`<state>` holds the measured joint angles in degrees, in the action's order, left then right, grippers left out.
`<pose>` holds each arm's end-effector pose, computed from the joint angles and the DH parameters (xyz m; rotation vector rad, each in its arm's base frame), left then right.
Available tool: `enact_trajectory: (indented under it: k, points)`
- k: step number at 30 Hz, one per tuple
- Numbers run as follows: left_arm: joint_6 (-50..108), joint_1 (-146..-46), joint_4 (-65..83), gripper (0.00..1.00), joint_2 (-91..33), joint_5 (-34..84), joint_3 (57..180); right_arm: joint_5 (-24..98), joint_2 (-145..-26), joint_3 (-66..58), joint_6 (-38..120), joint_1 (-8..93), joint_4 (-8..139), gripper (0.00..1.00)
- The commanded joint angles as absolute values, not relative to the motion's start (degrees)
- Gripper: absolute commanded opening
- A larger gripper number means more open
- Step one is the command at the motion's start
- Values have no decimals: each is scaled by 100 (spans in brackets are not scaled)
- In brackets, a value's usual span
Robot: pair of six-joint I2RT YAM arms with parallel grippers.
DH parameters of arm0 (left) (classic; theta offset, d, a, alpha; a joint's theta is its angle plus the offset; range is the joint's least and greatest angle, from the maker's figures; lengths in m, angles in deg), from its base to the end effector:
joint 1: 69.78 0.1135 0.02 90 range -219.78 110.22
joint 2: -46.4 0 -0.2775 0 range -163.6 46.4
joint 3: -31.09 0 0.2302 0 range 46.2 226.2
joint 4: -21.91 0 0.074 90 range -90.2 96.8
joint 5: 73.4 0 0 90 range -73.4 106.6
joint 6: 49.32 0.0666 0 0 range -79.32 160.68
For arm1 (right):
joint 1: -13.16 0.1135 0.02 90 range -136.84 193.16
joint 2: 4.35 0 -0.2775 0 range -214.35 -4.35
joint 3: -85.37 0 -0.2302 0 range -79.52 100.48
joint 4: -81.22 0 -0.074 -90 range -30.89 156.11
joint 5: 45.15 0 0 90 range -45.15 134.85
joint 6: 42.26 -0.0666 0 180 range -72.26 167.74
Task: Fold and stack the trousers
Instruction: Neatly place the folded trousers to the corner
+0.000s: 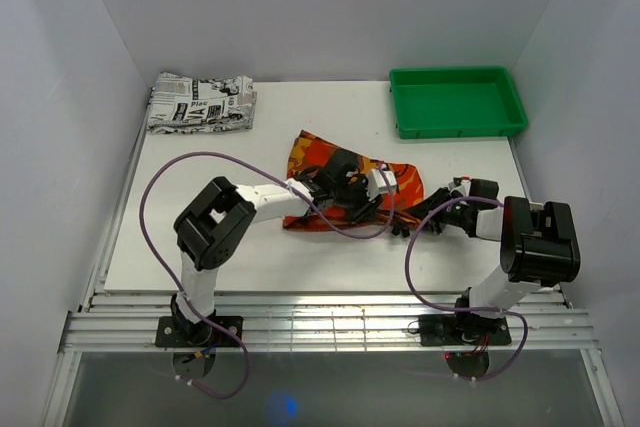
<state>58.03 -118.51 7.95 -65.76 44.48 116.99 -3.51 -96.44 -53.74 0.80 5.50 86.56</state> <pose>0.2619 -0.3457 0.1829 1.4748 1.7821 -0.8375 0.2611 0.0151 0.1265 0.7034 2.3032 1.3248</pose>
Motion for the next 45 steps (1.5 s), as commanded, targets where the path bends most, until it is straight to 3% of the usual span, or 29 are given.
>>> enact_trajectory:
  k: [1, 3, 4, 12, 19, 27, 36, 45]
  points:
    - [5248, -11699, 303, 46, -6147, 4762, 12064, -112, -9593, -5271, 89, 595, 8598, 20]
    - [4546, -11462, 22, 60, -5830, 4894, 12056, -33, -9497, -5297, 124, 604, 8519, 8]
    - [4273, -11348, -310, 64, -5663, 4964, 11986, -6, -9470, -5315, 133, 622, 8501, 8]
    - [1751, -9477, -524, 74, -3229, 5088, 10229, 327, -9356, -5412, -60, 903, 8896, 8]
    - [598, -8157, -1490, 83, -3375, 4931, 9631, 820, -9110, -5184, 150, 1316, 8388, 8]
    - [-237, -7585, -351, 83, -3297, 5043, 8130, 1093, -9004, -5218, 81, 1536, 8078, 8]
    - [-791, -7567, 969, 82, -3762, 5106, 7591, 1005, -9303, -5025, 159, 1580, 8061, 8]
    - [-827, -7567, 1488, 69, -4579, 4859, 7635, 987, -9391, -4964, 238, 1685, 8009, 8]
